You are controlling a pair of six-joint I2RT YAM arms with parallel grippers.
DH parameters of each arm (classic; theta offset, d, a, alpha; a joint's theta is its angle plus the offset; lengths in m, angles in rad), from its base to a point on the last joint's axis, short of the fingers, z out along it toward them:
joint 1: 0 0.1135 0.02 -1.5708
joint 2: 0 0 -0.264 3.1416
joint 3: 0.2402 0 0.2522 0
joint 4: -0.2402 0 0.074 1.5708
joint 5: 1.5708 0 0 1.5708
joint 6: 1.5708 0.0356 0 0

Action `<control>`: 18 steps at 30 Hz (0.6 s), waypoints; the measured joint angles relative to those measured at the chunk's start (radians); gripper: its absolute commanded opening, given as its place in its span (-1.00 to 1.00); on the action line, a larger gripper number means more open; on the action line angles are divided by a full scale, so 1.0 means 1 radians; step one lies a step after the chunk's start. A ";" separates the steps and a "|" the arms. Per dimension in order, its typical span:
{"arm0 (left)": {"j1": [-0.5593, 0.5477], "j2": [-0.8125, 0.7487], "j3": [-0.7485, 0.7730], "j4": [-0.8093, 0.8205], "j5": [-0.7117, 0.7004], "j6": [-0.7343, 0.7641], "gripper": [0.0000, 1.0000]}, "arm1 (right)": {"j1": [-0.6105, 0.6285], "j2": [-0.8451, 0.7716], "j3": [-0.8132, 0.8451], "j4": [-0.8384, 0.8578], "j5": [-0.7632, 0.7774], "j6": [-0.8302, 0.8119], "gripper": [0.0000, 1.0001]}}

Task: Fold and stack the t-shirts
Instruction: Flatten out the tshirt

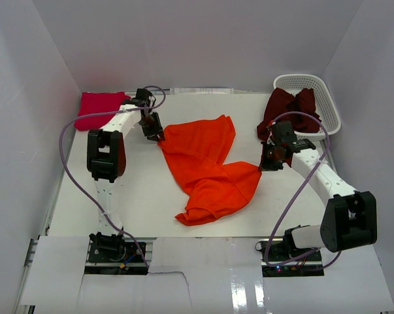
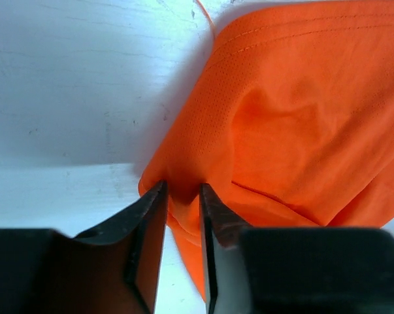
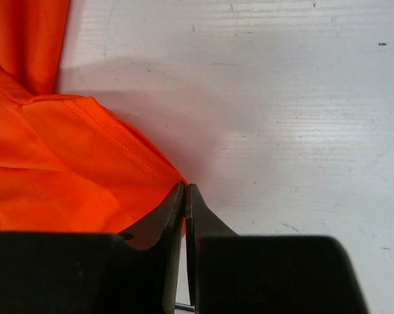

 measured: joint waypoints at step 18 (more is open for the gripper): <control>0.026 0.048 0.248 -0.065 0.067 -0.026 -1.00 | -0.035 0.093 0.463 -0.053 -0.088 -0.054 -0.84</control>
